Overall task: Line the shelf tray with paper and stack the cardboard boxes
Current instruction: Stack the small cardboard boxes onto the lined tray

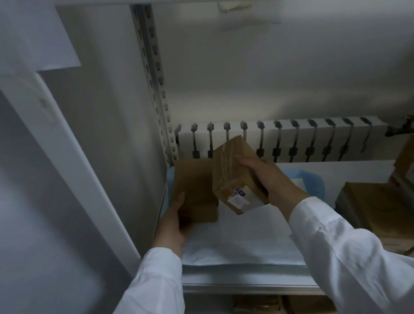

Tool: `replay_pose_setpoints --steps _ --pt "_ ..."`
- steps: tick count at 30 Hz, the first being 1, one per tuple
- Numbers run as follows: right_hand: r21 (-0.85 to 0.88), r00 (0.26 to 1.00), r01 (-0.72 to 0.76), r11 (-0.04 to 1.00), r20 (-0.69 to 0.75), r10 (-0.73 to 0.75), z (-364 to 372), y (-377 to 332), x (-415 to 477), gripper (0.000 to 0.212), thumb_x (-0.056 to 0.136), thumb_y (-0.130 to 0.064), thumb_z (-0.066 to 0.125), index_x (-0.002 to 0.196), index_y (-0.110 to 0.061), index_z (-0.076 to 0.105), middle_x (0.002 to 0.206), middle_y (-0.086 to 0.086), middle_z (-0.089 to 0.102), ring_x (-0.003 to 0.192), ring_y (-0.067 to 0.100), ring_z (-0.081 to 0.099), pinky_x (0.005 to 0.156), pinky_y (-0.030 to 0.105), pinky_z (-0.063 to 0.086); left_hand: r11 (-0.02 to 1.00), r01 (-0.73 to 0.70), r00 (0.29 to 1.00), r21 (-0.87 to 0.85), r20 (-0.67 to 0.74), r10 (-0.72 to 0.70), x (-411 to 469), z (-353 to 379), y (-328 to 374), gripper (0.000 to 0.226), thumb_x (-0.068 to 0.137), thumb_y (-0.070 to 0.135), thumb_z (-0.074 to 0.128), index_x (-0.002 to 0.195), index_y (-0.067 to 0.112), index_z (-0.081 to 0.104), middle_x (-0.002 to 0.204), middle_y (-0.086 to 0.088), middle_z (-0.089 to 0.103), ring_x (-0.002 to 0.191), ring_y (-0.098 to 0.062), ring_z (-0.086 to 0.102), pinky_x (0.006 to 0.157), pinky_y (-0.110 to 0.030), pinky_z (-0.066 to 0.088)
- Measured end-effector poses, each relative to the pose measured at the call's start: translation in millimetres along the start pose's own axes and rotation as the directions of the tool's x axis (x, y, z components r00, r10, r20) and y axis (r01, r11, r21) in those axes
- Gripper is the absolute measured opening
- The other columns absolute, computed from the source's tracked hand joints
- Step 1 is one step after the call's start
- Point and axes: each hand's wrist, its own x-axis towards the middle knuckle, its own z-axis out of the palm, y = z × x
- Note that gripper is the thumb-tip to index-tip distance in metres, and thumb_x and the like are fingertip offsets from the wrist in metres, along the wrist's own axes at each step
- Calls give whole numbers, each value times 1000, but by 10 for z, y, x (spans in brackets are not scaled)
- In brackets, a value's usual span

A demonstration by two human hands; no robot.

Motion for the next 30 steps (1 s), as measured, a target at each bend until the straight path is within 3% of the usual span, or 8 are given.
replay_pose_setpoints --steps 8,11,15,18,21,23,26,30 --pt "-21 1000 1 1000 11 -1 80 -38 -54 73 80 -43 68 139 -13 37 117 11 60 84 22 61 58 27 45 995 -17 992 -102 -126 4 -53 46 -70 63 81 24 71 135 7 43 135 -15 51 122 -32 50 97 -41 47" --pt "-18 999 13 1000 30 -12 117 -52 -100 65 82 -42 67 134 -14 40 105 7 60 82 21 60 59 28 45 993 -17 992 -119 -129 2 -56 65 -84 59 83 23 69 134 6 44 136 -15 51 121 -32 51 93 -39 48" --pt "-101 998 64 993 -1 -64 254 -77 -96 81 77 -54 67 143 -22 33 130 9 54 107 30 58 80 38 50 996 25 990 -82 -137 -36 -95 73 -67 60 86 30 65 136 6 42 137 -17 50 124 -34 48 97 -48 46" --pt "-228 990 128 965 -32 -139 447 -119 -124 101 59 -71 65 144 -30 28 139 9 45 119 34 50 99 51 44 999 12 962 44 -273 0 -128 104 -10 73 84 42 63 143 11 32 142 -14 44 126 -36 45 96 -49 44" --pt "-346 983 142 928 -58 -172 626 -148 -128 96 69 -66 64 147 -28 23 146 12 36 126 37 43 105 52 39 914 -118 860 389 -421 290 -267 190 125 65 90 41 53 140 6 33 142 -18 41 126 -37 44 105 -47 38" --pt "-401 985 113 909 -75 -156 708 -157 -102 93 75 -63 62 148 -24 19 149 14 30 130 38 38 108 50 34 796 -217 867 565 -263 424 -345 290 225 60 92 54 37 132 10 47 135 -16 50 121 -34 49 106 -45 36" --pt "-473 988 105 875 -49 -145 791 -218 -116 81 86 -59 52 149 -17 21 150 17 30 134 37 34 110 47 32 828 -264 945 495 -38 324 -112 277 205 108 52 98 21 126 28 57 130 -7 59 122 -28 51 110 -46 31" --pt "-476 986 161 865 51 -156 855 -276 -137 55 98 -29 45 147 -13 27 143 14 44 125 31 48 105 41 41 810 -357 930 465 91 357 -123 230 230 96 56 91 34 130 32 52 126 0 61 117 -23 56 106 -47 38"
